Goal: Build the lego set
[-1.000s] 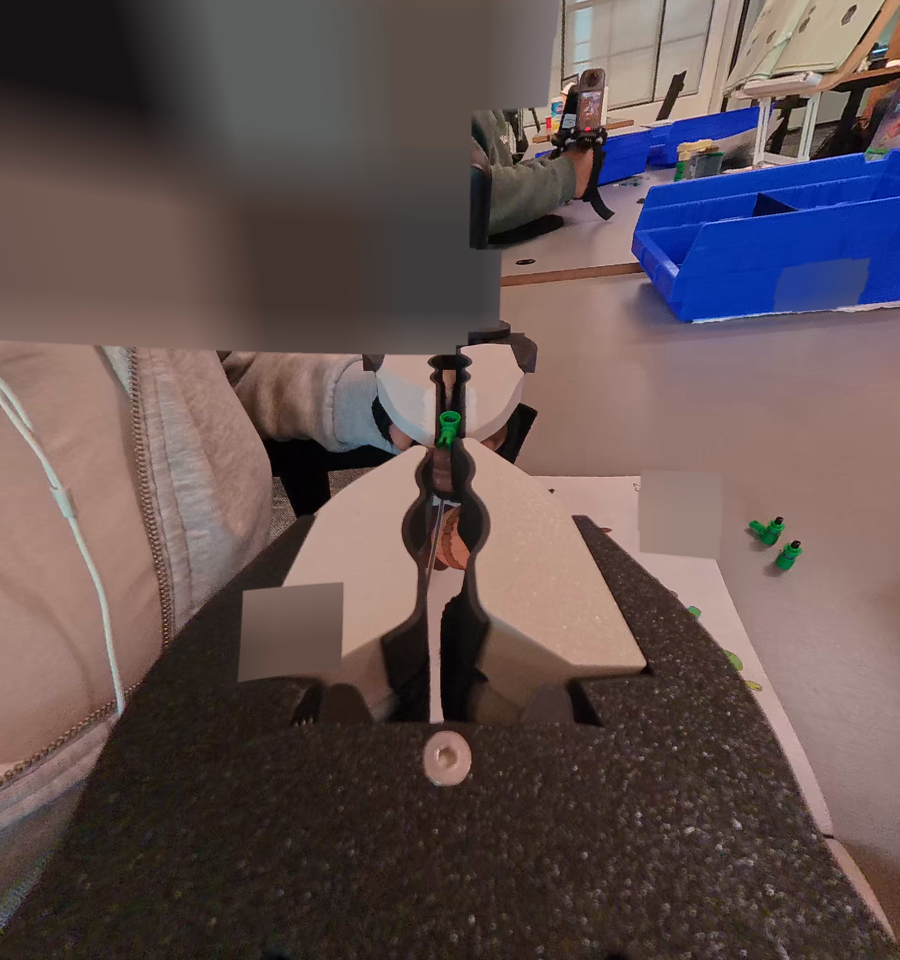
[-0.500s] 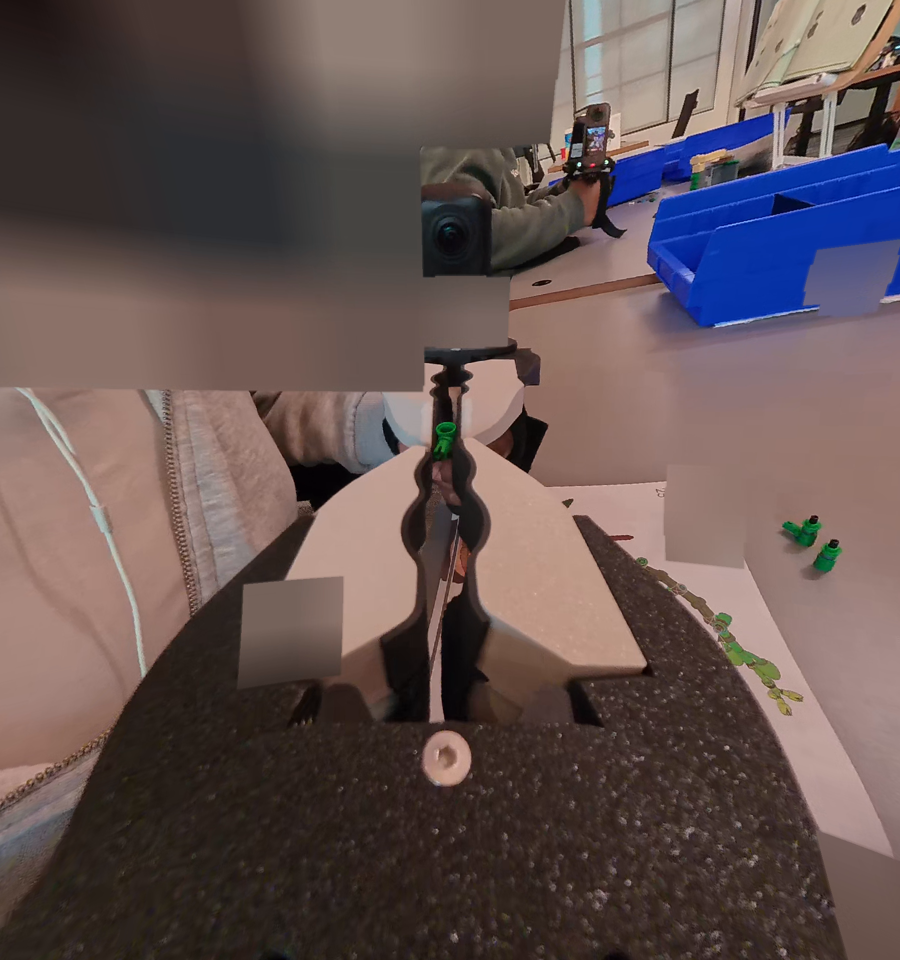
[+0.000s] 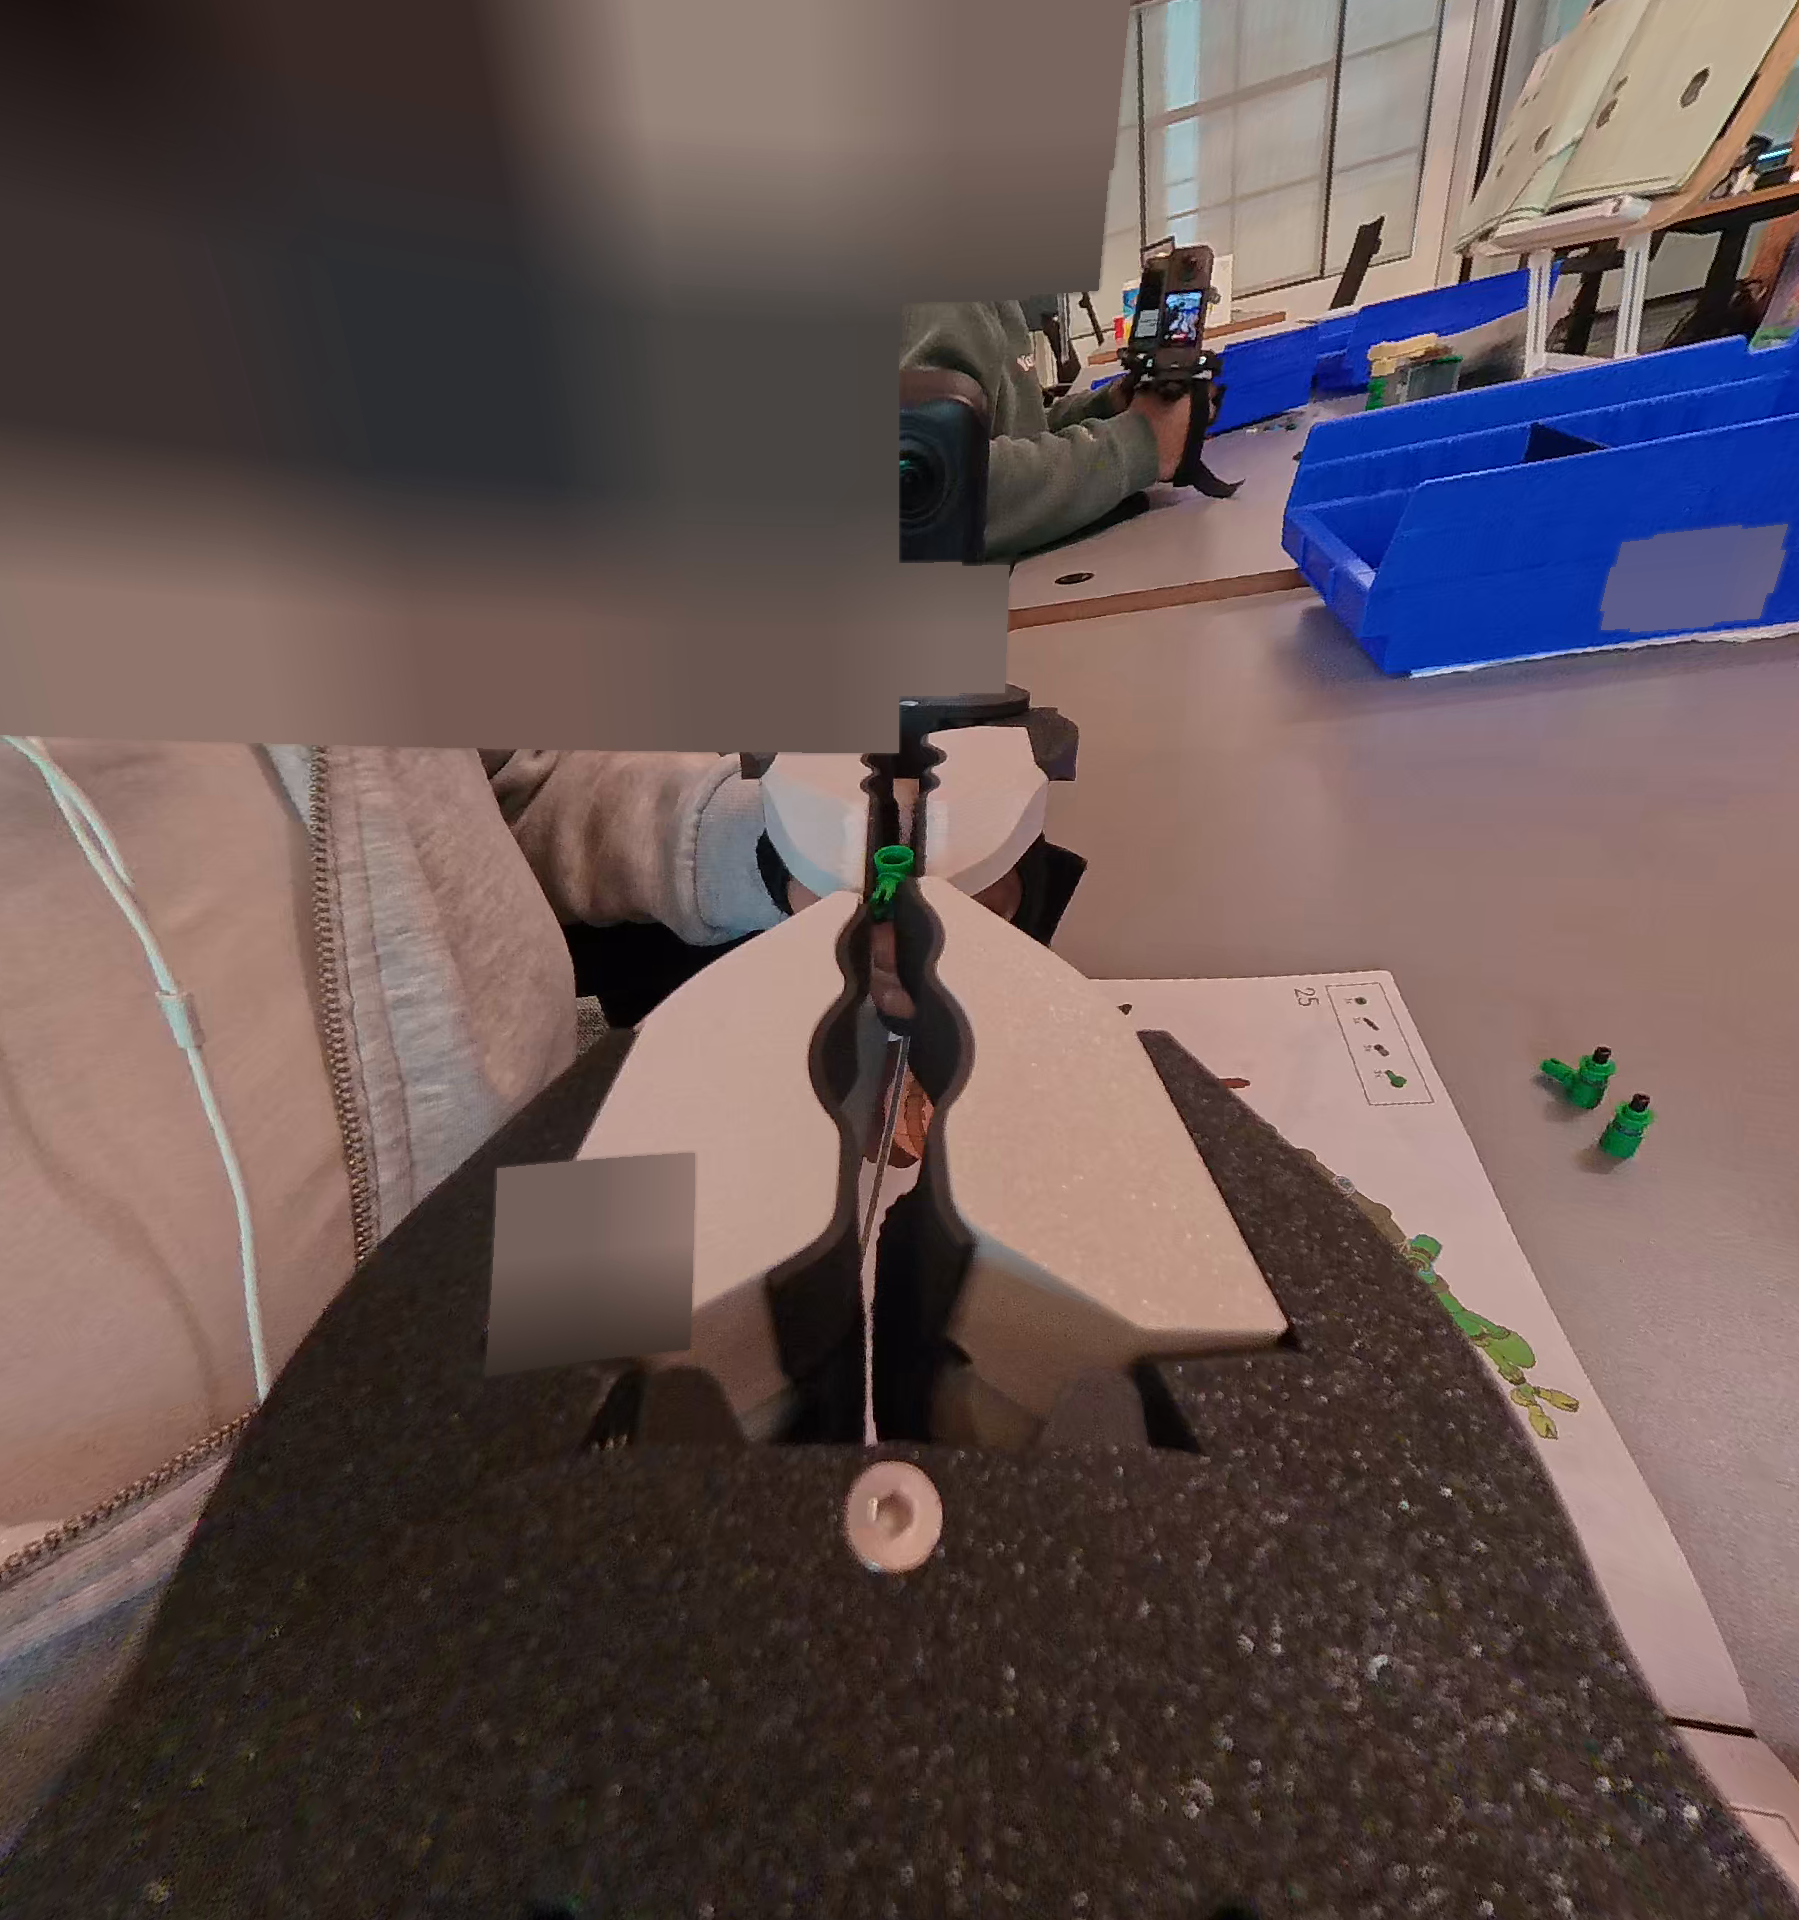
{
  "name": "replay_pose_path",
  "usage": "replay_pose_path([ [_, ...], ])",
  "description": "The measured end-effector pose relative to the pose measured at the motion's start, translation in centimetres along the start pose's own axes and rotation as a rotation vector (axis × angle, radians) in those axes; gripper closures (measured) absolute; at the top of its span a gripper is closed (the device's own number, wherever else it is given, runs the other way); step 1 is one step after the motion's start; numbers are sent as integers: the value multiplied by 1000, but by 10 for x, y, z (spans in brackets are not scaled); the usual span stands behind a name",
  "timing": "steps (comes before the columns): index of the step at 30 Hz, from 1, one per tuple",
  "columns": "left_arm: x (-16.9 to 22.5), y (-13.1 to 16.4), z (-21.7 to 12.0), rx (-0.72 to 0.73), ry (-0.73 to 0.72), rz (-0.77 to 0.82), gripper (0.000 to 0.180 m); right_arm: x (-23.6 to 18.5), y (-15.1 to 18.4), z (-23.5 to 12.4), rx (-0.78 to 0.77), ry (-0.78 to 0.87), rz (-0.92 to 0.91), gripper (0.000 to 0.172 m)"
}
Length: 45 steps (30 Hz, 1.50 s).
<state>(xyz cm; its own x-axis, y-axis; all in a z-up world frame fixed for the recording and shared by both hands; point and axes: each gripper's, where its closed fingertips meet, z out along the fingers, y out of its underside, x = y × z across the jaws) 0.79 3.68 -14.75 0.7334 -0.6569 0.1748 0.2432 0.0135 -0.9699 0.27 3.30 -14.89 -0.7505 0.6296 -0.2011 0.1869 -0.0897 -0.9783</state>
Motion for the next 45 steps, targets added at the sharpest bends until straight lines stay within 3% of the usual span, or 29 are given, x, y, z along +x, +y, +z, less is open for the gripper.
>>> replay_pose_path([
  [16,9,15,1,-101,59,50,172,-9,9,-5,-44,-96,32,168],
  [36,6,27,1,-167,44,54,174,-6,21,-7,-126,-68,15,168],
  [38,0,36,1,-241,-3,112,174,-1,23,-13,-185,-32,-8,160],
  [40,-14,47,-5,-350,-88,202,174,12,16,-37,-245,84,-21,136],
  [43,-29,55,-16,-437,-173,227,174,45,34,-95,-546,437,-115,119],
  [45,-36,60,-20,-477,-202,209,174,48,55,-123,-757,548,-164,125],
])
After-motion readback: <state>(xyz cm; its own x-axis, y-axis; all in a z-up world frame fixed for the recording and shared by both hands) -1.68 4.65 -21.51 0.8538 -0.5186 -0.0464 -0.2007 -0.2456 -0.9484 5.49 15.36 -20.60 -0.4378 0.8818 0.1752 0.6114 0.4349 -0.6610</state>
